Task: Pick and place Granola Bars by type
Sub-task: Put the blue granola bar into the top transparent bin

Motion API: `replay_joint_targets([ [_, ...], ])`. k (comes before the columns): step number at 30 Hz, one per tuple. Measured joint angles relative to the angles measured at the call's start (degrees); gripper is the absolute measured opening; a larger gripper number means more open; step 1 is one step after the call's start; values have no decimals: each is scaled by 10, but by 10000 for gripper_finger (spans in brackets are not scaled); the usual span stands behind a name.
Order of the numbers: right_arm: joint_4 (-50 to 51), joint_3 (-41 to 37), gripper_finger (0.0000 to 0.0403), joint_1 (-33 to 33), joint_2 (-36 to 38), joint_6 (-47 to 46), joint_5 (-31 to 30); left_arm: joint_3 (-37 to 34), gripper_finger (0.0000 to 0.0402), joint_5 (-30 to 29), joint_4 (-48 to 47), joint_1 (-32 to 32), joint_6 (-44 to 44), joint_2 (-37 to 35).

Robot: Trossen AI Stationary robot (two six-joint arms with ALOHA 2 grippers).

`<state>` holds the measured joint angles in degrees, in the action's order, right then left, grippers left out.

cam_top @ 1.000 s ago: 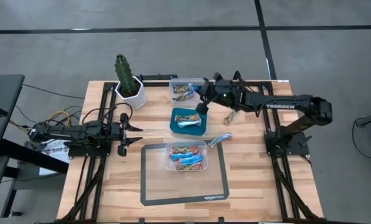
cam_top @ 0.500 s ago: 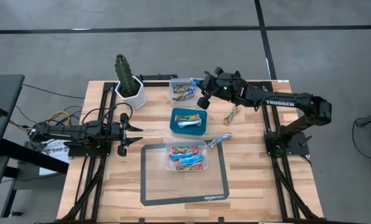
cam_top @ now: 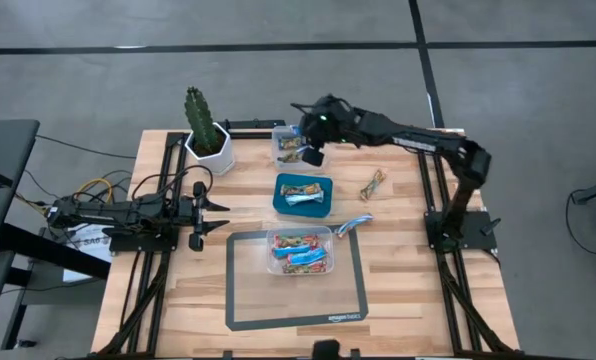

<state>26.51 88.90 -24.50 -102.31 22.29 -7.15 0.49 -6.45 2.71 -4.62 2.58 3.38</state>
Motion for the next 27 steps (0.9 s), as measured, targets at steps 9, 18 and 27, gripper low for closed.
replay_joint_targets([
  [9,160,184,54,-31,-137,54,66,0,153,0,0,0,0,0],
  [18,254,280,54,-41,-236,83,98,0,153,0,0,0,0,0],
  [27,275,289,54,-50,-255,92,118,0,153,0,0,0,0,0],
])
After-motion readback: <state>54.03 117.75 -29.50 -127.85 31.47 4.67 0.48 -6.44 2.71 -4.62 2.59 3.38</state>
